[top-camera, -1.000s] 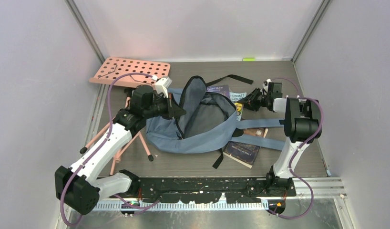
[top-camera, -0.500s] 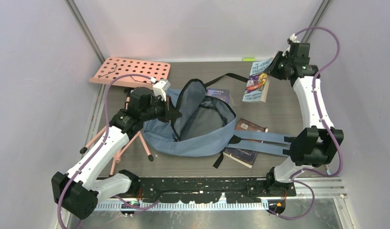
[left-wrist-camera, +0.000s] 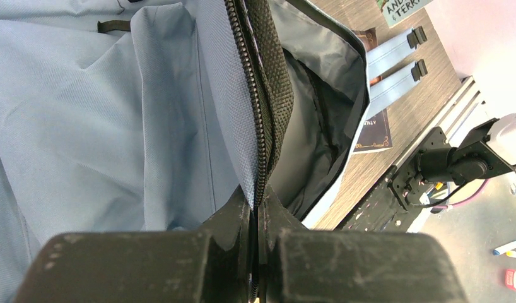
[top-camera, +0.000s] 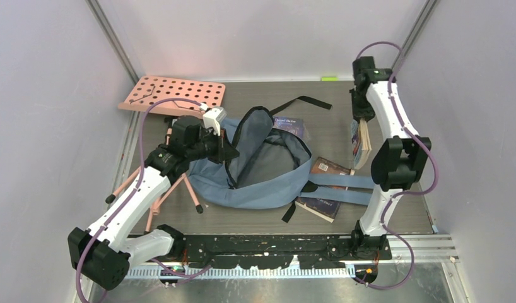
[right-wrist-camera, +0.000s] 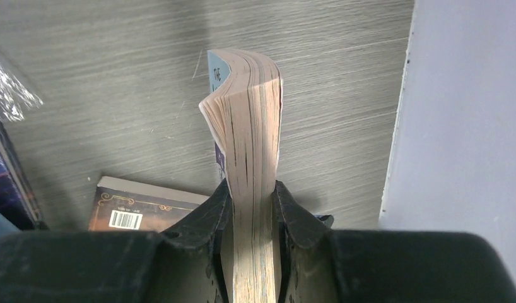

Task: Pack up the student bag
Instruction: Pick up the book from the center of the board.

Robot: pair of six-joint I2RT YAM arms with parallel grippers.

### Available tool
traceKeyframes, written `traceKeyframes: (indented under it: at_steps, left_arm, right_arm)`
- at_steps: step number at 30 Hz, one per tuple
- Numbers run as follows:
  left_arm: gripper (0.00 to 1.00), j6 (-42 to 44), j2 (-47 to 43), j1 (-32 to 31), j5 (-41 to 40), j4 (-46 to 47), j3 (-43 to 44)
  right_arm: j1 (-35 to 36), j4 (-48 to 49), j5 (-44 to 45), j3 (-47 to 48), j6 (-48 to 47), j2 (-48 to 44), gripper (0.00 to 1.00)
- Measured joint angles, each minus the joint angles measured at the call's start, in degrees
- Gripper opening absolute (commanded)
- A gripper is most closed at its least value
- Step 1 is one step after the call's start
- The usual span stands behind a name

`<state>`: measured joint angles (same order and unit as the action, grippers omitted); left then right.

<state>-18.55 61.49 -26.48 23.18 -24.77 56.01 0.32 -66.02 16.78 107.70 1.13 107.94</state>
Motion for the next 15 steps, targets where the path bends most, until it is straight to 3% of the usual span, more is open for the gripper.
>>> traceKeyframes:
  at_steps: [7,15]
  left_arm:
    - [0.00,0.2,0.0,0.0,0.0,0.0,0.0]
    - [0.00,0.8,0.0,0.0,0.0,0.0,0.0]
  right_arm:
    - [5.9,-0.7,1.8,0.5,-1.2,5.0,0.01]
    - [7.1,5.0,1.6,-3.0,-1.3,5.2,0.01]
